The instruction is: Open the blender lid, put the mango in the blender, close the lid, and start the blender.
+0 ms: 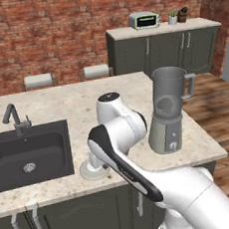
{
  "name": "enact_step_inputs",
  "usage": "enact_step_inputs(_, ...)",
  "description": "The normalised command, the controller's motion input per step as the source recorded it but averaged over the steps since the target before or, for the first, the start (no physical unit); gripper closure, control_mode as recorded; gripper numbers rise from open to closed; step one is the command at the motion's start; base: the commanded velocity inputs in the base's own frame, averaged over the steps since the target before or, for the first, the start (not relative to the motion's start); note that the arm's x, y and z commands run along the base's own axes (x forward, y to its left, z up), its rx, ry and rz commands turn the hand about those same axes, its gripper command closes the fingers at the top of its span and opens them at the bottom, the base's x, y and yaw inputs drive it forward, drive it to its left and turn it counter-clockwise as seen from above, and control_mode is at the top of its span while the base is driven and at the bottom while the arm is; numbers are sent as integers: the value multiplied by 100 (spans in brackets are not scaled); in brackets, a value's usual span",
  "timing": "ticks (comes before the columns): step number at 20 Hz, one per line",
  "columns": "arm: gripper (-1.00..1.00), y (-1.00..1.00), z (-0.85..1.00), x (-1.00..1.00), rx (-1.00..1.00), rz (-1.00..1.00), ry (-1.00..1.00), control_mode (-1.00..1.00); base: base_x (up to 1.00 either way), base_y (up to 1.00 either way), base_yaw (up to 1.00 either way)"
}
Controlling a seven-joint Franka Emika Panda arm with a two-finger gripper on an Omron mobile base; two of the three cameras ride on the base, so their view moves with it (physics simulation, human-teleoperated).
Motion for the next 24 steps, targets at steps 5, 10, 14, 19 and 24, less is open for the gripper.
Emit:
enact_step_inputs(5, -100, 21, -47, 73, -1, 0, 8, -100, 0, 0, 0)
enact_step_inputs(10, -100, 19, -46, 52, -1, 0, 6, -100, 0, 0, 0)
enact_step_inputs(14, -100, 13, -54, 32, 0, 0, 0, -100, 0, 0, 0)
enact_step_inputs(19, -100, 2, -45, 25, 0, 0, 0, -100, 0, 0, 0)
enact_step_inputs(24, -100, 0, -23, 22, 0, -2, -2, -100, 0, 0, 0)
